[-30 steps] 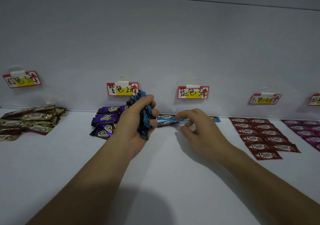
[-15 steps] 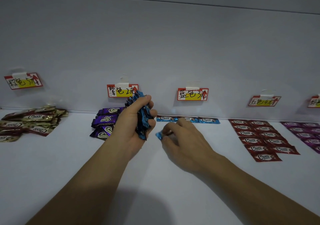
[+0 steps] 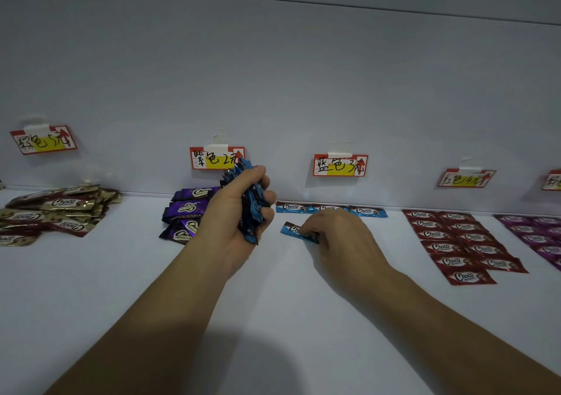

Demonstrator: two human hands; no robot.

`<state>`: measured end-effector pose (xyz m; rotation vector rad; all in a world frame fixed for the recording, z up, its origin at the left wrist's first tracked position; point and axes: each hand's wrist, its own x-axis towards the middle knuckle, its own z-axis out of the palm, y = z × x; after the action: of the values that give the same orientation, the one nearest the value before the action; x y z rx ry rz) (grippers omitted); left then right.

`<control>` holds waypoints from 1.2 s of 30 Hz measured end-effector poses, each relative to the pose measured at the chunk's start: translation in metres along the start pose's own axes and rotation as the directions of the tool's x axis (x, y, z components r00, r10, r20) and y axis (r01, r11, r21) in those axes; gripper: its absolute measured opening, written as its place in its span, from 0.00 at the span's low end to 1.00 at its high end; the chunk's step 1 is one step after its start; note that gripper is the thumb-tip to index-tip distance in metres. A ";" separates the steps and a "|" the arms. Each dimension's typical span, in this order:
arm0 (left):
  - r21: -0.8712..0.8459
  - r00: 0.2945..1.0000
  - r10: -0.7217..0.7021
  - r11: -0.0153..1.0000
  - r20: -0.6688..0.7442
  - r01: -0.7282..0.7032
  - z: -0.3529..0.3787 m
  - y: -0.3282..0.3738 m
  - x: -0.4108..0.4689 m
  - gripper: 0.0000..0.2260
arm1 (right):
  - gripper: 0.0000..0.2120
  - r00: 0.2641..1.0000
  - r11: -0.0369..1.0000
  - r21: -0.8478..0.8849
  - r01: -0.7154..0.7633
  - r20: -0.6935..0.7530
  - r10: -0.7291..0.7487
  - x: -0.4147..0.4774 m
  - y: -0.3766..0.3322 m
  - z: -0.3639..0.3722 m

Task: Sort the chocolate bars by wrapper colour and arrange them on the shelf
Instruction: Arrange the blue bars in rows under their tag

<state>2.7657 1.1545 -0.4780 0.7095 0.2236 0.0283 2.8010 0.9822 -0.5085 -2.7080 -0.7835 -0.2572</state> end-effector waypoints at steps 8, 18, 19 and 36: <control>-0.024 1.000 0.008 1.000 -0.002 -0.008 0.000 0.002 -0.001 0.06 | 0.16 0.994 0.994 -0.022 0.104 -0.027 -0.105 -0.013 -0.009 0.018; -0.031 1.000 0.019 0.999 0.002 -0.019 0.001 0.002 -0.002 0.04 | 0.28 0.995 0.989 -0.126 0.076 0.066 -0.068 -0.014 -0.012 0.017; -0.030 1.000 0.020 0.999 0.000 -0.020 0.001 0.002 -0.002 0.05 | 0.27 0.995 0.990 -0.123 0.072 0.072 -0.064 -0.013 -0.011 0.018; -0.081 0.996 -0.077 0.994 -0.044 0.073 0.002 -0.007 -0.003 0.11 | 0.27 0.996 0.994 0.064 0.088 0.020 -0.090 -0.010 -0.009 0.018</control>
<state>2.7627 1.1475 -0.4800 0.6218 0.2928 -0.0177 2.7894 0.9906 -0.5259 -2.6249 -0.9046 -0.2185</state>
